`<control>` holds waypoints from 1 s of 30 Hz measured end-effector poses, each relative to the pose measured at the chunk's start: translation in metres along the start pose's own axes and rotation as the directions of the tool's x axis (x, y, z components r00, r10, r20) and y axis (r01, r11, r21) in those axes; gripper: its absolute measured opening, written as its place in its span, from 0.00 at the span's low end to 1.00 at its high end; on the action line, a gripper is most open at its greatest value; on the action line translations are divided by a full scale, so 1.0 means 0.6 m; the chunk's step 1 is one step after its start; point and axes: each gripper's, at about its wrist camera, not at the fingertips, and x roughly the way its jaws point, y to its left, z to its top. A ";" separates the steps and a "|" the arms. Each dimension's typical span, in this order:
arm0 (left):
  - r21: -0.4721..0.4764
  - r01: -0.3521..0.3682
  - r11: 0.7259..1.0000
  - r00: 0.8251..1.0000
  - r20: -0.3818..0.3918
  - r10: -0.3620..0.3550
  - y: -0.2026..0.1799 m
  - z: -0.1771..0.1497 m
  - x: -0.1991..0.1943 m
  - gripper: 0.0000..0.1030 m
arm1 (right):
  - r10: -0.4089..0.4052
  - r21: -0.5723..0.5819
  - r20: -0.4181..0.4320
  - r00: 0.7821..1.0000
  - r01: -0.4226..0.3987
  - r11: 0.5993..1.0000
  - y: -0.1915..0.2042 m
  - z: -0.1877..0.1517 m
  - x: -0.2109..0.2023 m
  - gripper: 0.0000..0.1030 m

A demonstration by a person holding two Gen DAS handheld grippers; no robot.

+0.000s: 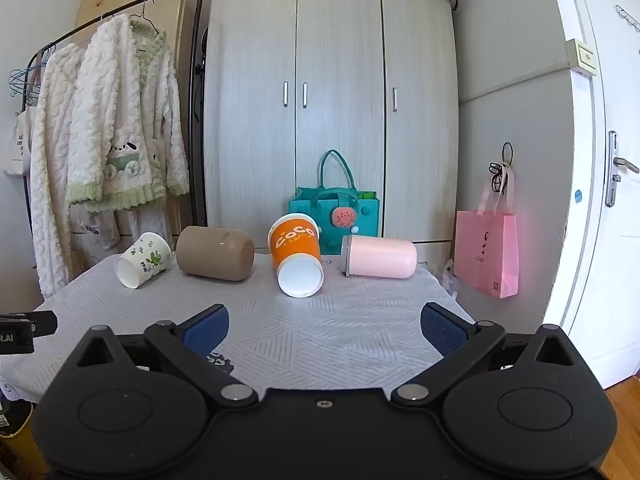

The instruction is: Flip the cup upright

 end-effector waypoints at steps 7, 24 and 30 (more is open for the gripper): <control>0.002 -0.008 1.000 0.996 0.089 0.007 -0.009 -0.007 -0.016 1.00 | 0.001 0.004 0.016 1.000 -0.001 1.000 0.000 -0.007 -0.004 1.00; -0.019 0.067 0.998 0.989 0.137 -0.064 0.011 -0.019 -0.031 1.00 | -0.041 0.047 0.088 0.995 0.036 0.998 -0.007 -0.024 -0.014 1.00; -0.015 0.074 0.997 0.987 0.141 -0.071 0.008 -0.016 -0.033 1.00 | -0.034 0.034 0.084 0.996 0.031 0.999 -0.001 -0.024 -0.012 1.00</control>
